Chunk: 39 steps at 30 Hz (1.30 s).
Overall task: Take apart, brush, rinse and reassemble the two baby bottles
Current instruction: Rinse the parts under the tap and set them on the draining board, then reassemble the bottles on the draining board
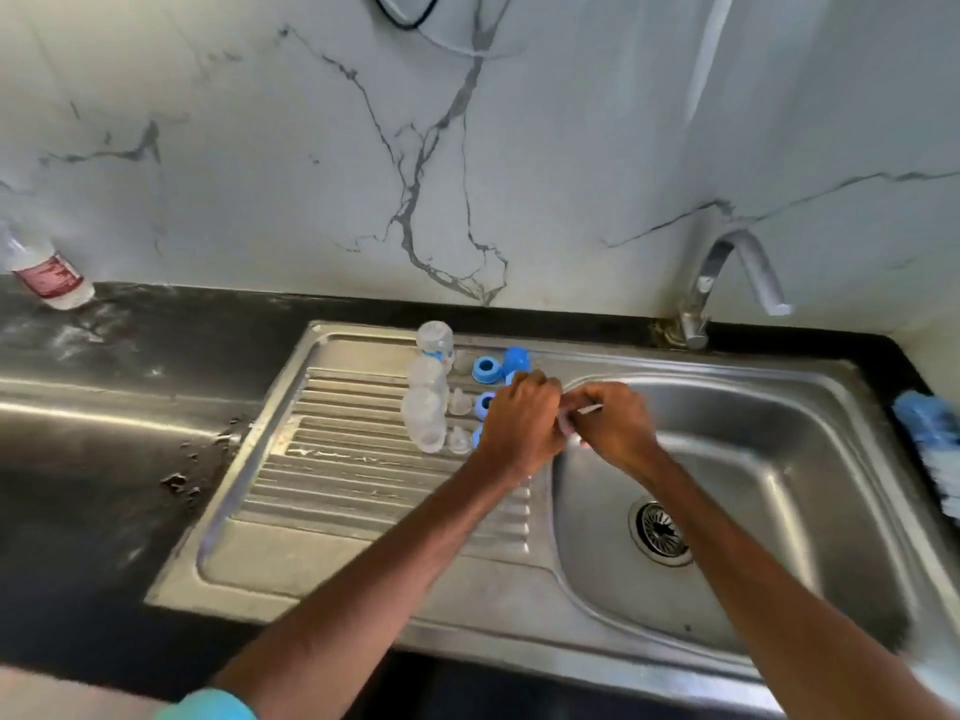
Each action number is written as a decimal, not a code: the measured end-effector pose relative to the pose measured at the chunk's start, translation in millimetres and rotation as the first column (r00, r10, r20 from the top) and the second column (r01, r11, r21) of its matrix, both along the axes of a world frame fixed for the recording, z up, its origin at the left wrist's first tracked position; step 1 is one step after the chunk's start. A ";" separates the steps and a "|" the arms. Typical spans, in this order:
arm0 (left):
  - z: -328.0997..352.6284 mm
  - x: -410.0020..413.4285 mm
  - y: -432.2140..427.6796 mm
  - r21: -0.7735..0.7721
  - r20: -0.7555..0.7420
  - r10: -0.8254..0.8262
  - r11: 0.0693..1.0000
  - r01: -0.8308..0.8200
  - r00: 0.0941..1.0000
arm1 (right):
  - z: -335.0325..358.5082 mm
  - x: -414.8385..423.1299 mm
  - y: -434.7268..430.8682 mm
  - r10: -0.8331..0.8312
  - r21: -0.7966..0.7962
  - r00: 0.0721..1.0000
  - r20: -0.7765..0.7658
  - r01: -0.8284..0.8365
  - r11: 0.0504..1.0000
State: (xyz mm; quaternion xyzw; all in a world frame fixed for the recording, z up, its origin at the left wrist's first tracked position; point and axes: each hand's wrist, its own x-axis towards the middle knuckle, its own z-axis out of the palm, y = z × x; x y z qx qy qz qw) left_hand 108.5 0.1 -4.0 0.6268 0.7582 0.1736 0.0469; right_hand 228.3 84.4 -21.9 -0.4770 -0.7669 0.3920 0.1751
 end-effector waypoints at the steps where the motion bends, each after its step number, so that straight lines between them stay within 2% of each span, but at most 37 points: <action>1: 13.0 -5.2 -12.4 -0.005 0.026 -0.002 1.000 0.002 1.000 | 12.0 -5.0 -10.8 -0.005 -0.023 1.000 0.001 0.005 1.000; 6: 47.2 -38.3 -67.1 0.018 0.073 0.054 0.998 -0.056 0.996 | 40.4 -27.9 -76.1 -0.034 -0.119 0.998 0.051 0.040 0.992; 10: 45.4 -72.0 -103.1 0.068 0.071 0.203 0.976 -0.208 0.977 | 40.8 -41.7 -129.3 -0.145 -0.209 0.987 0.066 0.155 0.966; 14: 34.2 -100.3 -125.9 -0.038 0.044 0.308 0.951 -0.306 0.950 | 40.1 -43.0 -158.1 -0.252 -0.231 0.965 0.073 0.262 0.937; 17: 31.9 -108.8 -122.6 -0.147 0.180 0.375 0.924 -0.352 0.909 | 45.1 -41.7 -157.4 -0.292 -0.225 0.952 0.091 0.305 0.925; 20: 32.1 -110.2 -112.3 -0.233 0.357 0.470 0.882 -0.411 0.807 | 52.9 -43.4 -145.8 -0.319 -0.224 0.944 0.089 0.331 0.917; 22: 30.5 -110.4 -105.3 -0.262 0.411 0.500 0.866 -0.427 0.762 | 56.9 -47.4 -136.7 -0.328 -0.192 0.941 0.083 0.338 0.921; 32: 19.3 -106.2 -88.0 -0.287 0.477 0.550 0.835 -0.470 0.686 | 51.7 -63.5 -114.5 -0.263 -0.179 0.958 0.111 0.279 0.943; 39: 9.3 -113.9 -102.7 -0.215 0.509 0.501 0.861 -0.461 0.700 | 48.7 -73.8 -103.4 -0.253 -0.215 0.962 0.105 0.270 0.939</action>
